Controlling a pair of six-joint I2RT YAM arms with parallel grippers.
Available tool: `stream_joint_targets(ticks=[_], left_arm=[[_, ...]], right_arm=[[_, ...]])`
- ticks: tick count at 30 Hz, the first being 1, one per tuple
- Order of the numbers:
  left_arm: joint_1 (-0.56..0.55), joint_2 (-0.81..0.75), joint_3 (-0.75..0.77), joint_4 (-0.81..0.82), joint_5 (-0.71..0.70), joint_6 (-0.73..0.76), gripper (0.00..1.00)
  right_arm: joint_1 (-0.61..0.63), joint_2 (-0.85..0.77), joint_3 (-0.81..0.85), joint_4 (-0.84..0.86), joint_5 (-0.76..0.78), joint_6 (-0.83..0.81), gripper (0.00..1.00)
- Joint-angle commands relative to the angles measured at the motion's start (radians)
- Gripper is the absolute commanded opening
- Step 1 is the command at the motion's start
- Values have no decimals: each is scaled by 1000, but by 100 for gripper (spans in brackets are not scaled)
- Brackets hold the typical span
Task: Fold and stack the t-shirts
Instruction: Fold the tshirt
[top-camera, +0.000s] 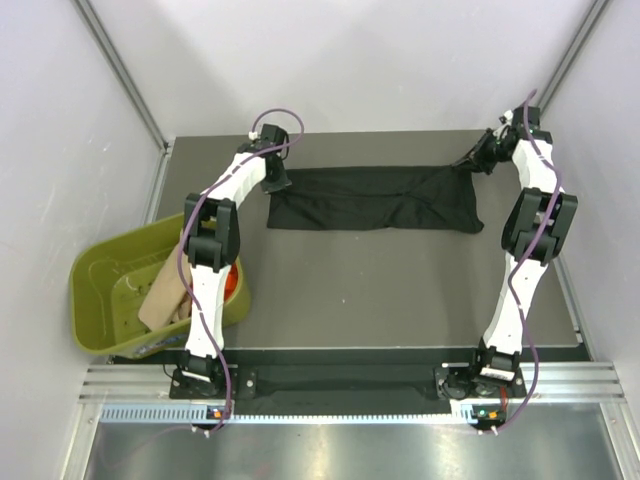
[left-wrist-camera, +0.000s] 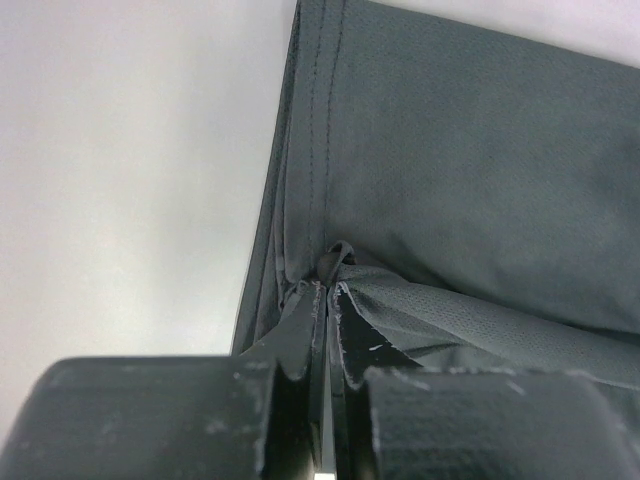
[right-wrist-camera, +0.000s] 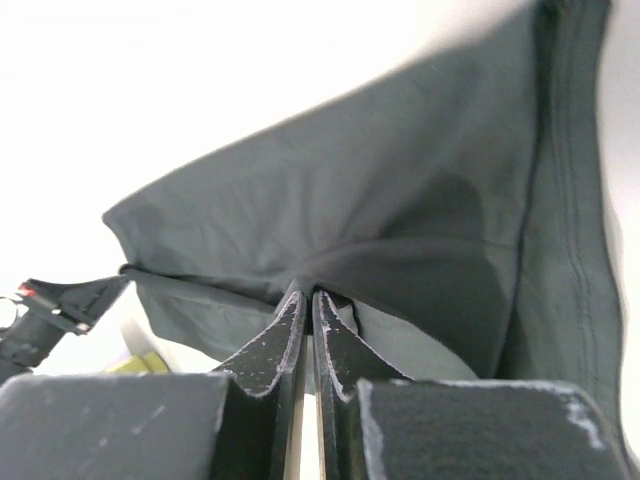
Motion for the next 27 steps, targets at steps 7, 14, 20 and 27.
stream_joint_targets(ticks=[7, 14, 20, 27], left_arm=[[17, 36, 47, 49, -8, -12, 0], [18, 56, 70, 42, -7, -23, 6], [18, 22, 84, 15, -1, -52, 39], [3, -98, 12, 0, 34, -81, 52]], right_arm=[[-22, 20, 57, 120, -50, 59, 4], [-25, 72, 59, 180, -66, 90, 9], [-28, 106, 70, 283, -109, 185, 20], [-49, 34, 123, 193, -81, 165, 43]])
